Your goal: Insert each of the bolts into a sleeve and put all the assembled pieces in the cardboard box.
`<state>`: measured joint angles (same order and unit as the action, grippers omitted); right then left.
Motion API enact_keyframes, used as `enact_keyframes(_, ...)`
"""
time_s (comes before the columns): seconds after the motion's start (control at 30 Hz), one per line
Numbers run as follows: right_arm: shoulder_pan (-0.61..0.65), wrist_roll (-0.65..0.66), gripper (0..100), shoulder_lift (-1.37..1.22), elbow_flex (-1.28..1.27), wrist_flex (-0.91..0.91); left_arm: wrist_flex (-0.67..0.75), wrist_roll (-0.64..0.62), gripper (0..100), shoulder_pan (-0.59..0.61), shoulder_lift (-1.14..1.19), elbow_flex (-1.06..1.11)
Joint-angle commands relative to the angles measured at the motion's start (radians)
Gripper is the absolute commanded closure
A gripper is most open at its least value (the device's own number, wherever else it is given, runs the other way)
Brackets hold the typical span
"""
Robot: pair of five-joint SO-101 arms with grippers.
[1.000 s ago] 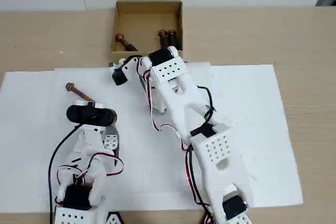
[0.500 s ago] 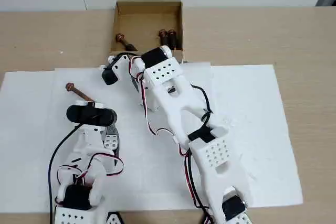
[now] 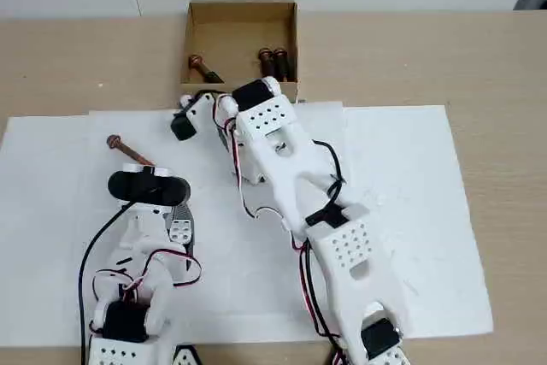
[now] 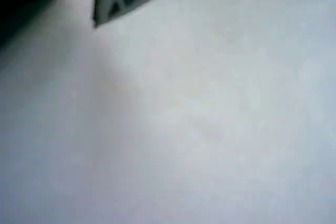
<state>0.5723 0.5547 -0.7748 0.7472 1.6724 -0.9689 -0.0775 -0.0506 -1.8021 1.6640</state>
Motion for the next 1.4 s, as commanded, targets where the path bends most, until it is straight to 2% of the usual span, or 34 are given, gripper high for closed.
enact_keyframes(0.0, -0.015, 0.005, 77.5, 0.016, 0.048, 0.01, 0.018, 0.005, 99, 0.003, -0.009, -0.004)
enact_keyframes(0.17, -0.015, 0.005, 77.6, 0.007, 0.048, 0.002, 0.018, 0.005, 99, 0.003, -0.009, -0.004)
enact_keyframes(0.33, -0.025, 0.006, 83.2, -0.007, 0.048, -0.021, 0.018, 0.005, 99, 0.003, -0.009, -0.004)
enact_keyframes(0.67, -0.067, 0.006, 84.2, -0.085, 0.048, -0.048, 0.018, 0.005, 99, 0.003, -0.009, -0.004)
enact_keyframes(0.83, -0.059, 0.0, 96.7, -0.079, 0.049, -0.048, 0.018, 0.005, 99, 0.003, -0.009, -0.004)
enact_keyframes(0.97, -0.062, 0.0, 99.1, -0.076, 0.051, -0.015, 0.018, 0.006, 99, 0.003, -0.009, -0.004)
enact_keyframes(1.17, -0.079, -0.083, 99.4, 0.039, 0.118, 0.022, 0.018, 0.008, 99, 0.003, -0.009, -0.004)
enact_keyframes(1.37, -0.084, -0.11, 99.5, 0.2, 0.12, 0.042, 0.018, 0.009, 99, 0.002, -0.009, -0.004)
